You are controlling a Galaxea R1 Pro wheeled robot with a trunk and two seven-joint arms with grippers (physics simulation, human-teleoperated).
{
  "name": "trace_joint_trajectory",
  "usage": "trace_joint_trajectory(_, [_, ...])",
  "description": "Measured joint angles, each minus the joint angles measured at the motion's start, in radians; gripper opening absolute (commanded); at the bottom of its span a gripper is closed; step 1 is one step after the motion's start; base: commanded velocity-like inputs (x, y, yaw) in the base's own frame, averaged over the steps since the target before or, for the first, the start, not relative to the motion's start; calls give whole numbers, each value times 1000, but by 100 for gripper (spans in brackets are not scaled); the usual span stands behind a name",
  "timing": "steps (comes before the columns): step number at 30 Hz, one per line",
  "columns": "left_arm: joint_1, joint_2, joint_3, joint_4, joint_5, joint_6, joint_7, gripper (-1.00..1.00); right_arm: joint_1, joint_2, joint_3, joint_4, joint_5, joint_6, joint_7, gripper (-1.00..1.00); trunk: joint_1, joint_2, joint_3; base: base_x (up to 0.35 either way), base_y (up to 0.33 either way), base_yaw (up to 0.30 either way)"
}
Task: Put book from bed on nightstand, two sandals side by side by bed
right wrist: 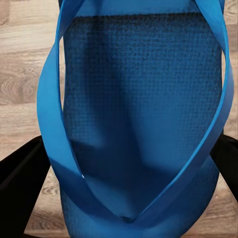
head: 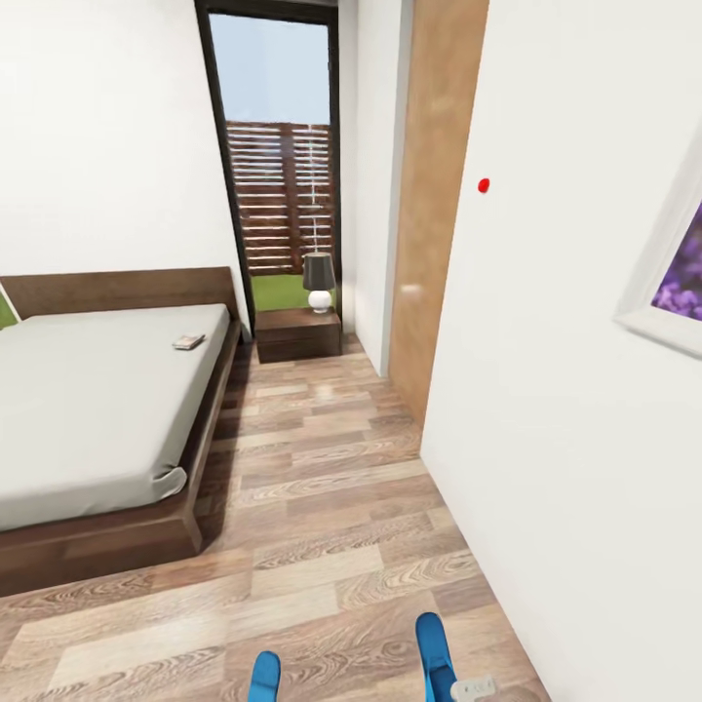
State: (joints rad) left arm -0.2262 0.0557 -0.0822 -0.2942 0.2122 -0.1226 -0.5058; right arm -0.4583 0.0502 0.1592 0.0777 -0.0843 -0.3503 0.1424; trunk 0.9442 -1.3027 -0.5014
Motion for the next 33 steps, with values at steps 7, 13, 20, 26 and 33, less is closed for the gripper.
trace_joint_trajectory(7, [0,0,0,0,0,0,0,-100,0,0,0,0,0,0,-1,-100,0,0,0,321,0,0])
trace_joint_trajectory(13, [0,0,0,0,0,0,0,-100,0,0,0,0,0,0,0,-100,0,0,0,332,0,0])
trace_joint_trajectory(20, [0,0,0,0,0,0,0,-100,0,0,0,0,0,0,1,-100,0,0,0,193,0,33])
trace_joint_trajectory(26, [0,0,0,0,0,0,0,-100,0,0,0,0,0,0,2,-100,0,0,0,16,0,125])
trace_joint_trajectory(33, [0,0,0,0,0,1,-3,-100,0,0,0,0,0,0,3,-100,0,0,0,1,0,149])
